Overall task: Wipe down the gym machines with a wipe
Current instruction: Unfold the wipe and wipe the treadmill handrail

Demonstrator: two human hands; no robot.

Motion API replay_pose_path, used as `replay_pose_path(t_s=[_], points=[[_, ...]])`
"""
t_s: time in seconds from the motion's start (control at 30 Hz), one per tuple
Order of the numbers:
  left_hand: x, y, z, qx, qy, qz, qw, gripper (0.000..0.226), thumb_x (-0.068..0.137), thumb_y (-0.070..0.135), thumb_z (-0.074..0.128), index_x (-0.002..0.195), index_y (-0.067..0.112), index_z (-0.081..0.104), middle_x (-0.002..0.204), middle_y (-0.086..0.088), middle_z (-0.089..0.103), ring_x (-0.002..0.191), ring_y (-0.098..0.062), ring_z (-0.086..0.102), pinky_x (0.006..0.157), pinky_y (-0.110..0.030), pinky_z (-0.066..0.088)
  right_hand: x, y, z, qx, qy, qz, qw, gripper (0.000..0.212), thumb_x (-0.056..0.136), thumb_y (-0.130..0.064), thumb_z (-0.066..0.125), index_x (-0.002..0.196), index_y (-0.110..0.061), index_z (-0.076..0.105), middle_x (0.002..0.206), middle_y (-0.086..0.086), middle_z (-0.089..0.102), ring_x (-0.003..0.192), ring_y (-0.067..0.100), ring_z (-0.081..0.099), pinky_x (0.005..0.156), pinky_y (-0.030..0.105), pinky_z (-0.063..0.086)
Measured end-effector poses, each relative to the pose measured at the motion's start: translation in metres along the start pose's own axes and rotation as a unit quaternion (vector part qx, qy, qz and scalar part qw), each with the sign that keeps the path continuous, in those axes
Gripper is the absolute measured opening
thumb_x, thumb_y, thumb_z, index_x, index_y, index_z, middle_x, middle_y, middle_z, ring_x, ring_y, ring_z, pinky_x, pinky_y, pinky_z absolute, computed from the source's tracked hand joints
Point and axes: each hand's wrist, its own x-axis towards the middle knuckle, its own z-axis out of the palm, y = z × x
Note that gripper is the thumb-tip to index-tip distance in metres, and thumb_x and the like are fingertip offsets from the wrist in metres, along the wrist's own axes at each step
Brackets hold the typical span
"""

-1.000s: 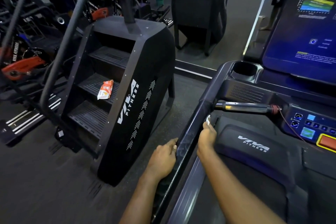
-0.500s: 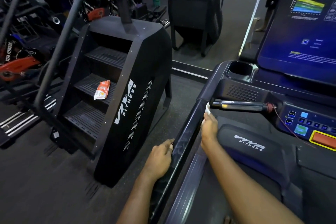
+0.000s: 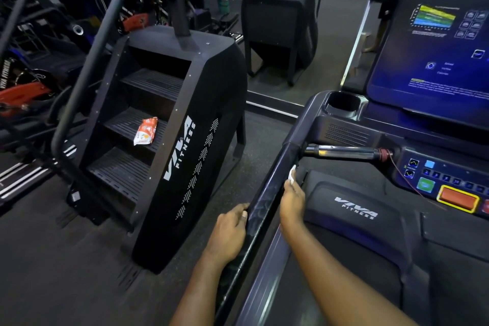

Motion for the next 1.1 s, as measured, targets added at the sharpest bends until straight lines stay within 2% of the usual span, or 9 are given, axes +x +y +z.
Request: replay_pose_path(t_s=[0.13,0.23,0.47,0.57,0.7,0.77,0.83,0.9,1.1], points=[[-0.009,0.003,-0.002,0.003,0.015,0.011,1.0,0.035,0.109,0.02,0.042,0.14,0.015,0.058,0.131,0.0,0.065,0.111,0.002,0.051,0.077,0.009,0.029,-0.069,0.025,-0.013,-0.029,-0.031,-0.015,0.999,0.038,0.107,-0.01,0.045,0.143,-0.01,0.054,0.143,-0.006,0.055,0.13,0.005,0.051,0.107,0.019,0.04],[-0.02,0.003,-0.003,0.004,0.023,0.008,1.0,0.035,0.108,0.019,0.042,0.14,0.015,0.058,0.132,0.0,0.065,0.112,0.002,0.052,0.078,0.01,0.028,-0.07,0.023,-0.016,-0.018,-0.025,-0.007,0.999,0.037,0.106,-0.007,0.045,0.142,-0.005,0.054,0.139,-0.007,0.055,0.129,0.003,0.05,0.097,0.003,0.037],[-0.056,-0.002,-0.002,0.021,0.055,-0.005,0.998,0.039,0.108,0.019,0.042,0.145,0.015,0.054,0.14,-0.002,0.061,0.122,-0.002,0.051,0.094,-0.008,0.032,-0.059,0.032,-0.014,-0.035,-0.013,0.114,0.993,0.027,0.106,-0.011,0.046,0.122,-0.005,0.066,0.107,0.008,0.064,0.101,0.023,0.057,0.077,0.027,0.044],[-0.07,-0.005,-0.001,0.032,0.068,-0.011,0.997,0.039,0.108,0.019,0.042,0.145,0.014,0.054,0.141,-0.003,0.06,0.131,-0.011,0.053,0.099,-0.011,0.033,-0.092,0.045,-0.021,-0.024,-0.046,0.116,0.992,0.026,0.106,-0.014,0.047,0.121,-0.006,0.067,0.106,0.009,0.06,0.104,0.022,0.054,0.089,0.034,0.043],[-0.085,-0.009,-0.004,0.042,0.078,-0.017,0.996,0.038,0.108,0.018,0.043,0.143,0.014,0.055,0.138,-0.003,0.062,0.127,-0.01,0.055,0.099,-0.012,0.034,-0.061,0.021,-0.01,-0.04,-0.019,0.099,0.994,0.035,0.107,-0.017,0.045,0.137,-0.005,0.059,0.108,0.002,0.049,0.102,0.017,0.046,0.082,0.029,0.037],[-0.093,-0.012,-0.006,0.046,0.08,-0.021,0.996,0.038,0.108,0.018,0.043,0.143,0.014,0.056,0.14,-0.002,0.061,0.131,-0.011,0.053,0.102,-0.013,0.032,-0.069,0.014,-0.01,-0.047,-0.044,0.075,0.995,0.042,0.108,-0.015,0.041,0.149,-0.012,0.048,0.124,0.0,0.052,0.117,0.017,0.047,0.1,0.029,0.038],[-0.1,-0.014,-0.007,0.048,0.078,-0.02,0.996,0.038,0.108,0.018,0.044,0.143,0.014,0.056,0.141,-0.001,0.06,0.131,-0.009,0.051,0.102,-0.011,0.03,-0.11,0.017,-0.019,-0.037,-0.102,0.013,0.994,0.048,0.109,-0.011,0.038,0.156,-0.016,0.035,0.155,-0.011,0.037,0.145,0.005,0.031,0.121,0.025,0.023],[-0.104,-0.015,-0.01,0.051,0.072,-0.016,0.996,0.037,0.108,0.018,0.044,0.142,0.014,0.056,0.142,-0.001,0.06,0.131,-0.007,0.051,0.101,-0.009,0.03,-0.15,0.023,-0.029,-0.05,-0.135,-0.044,0.989,0.051,0.109,-0.009,0.036,0.158,-0.02,0.029,0.161,-0.02,0.023,0.148,-0.006,0.018,0.122,0.019,0.014],[-0.108,-0.024,-0.022,0.063,0.044,0.008,0.997,0.037,0.108,0.02,0.044,0.143,0.015,0.056,0.142,0.002,0.059,0.131,-0.005,0.049,0.103,-0.01,0.03,-0.104,0.007,-0.004,-0.087,-0.058,-0.055,0.993,0.051,0.108,-0.008,0.038,0.157,-0.021,0.031,0.164,-0.009,0.023,0.152,0.006,0.019,0.123,0.021,0.013]])
